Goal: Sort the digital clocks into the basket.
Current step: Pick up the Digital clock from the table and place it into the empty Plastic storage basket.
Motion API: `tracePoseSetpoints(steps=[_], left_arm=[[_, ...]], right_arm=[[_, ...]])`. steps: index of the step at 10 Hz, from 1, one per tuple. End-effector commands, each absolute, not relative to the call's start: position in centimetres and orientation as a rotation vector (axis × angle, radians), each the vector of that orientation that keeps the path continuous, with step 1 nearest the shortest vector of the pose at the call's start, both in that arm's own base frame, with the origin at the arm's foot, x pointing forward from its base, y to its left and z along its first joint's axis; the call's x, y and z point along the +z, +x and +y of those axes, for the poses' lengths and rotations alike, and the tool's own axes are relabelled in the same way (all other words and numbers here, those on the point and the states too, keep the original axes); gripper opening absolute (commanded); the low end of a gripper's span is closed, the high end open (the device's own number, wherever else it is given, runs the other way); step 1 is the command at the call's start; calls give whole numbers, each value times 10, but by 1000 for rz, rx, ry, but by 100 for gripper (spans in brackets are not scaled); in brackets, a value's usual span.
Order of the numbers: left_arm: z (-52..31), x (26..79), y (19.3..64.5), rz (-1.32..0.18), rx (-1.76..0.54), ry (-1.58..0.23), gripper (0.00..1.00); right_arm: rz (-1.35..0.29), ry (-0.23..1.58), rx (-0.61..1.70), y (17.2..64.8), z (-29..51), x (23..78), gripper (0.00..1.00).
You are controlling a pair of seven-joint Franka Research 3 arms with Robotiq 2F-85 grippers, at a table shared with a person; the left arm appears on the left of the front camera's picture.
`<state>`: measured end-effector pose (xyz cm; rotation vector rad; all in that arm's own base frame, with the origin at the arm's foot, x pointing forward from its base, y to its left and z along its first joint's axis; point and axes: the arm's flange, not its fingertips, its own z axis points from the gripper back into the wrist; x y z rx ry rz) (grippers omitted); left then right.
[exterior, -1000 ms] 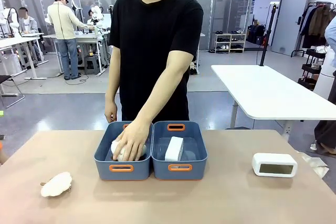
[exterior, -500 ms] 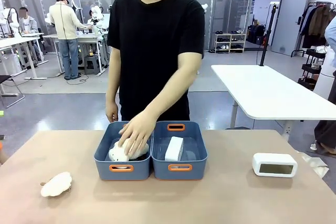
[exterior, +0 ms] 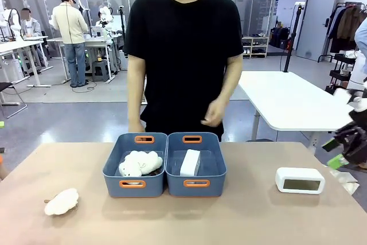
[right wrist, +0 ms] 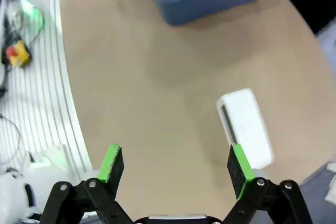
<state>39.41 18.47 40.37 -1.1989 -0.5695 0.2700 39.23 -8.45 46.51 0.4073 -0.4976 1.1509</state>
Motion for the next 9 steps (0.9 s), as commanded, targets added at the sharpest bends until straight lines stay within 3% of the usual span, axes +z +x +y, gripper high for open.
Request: tracePoseSetpoints(steps=[1,2,3,4,5,6,9], left_arm=[[185,404,394,-574,269,-1207,100],[185,404,394,-574,269,-1207,100],[185,404,394,-574,269,-1207,100],[185,404,394,-574,269,-1207,100],[185,404,394,-574,269,-1207,100],[185,404,394,-574,269,-1207,100],[185,404,394,-574,269,-1207,100]], right_arm=[[-686,40,1493,380,-73,451,100],[-714,-1,1388,376,-70,454,100],[-502,299,1293,394,-71,464,100],[-502,299,1293,394,-71,464,100],[-562,153,1395,389,-66,466,100],[-464,157,1396,402,-58,460,100],[-371,81,1443,449,-50,424,100]])
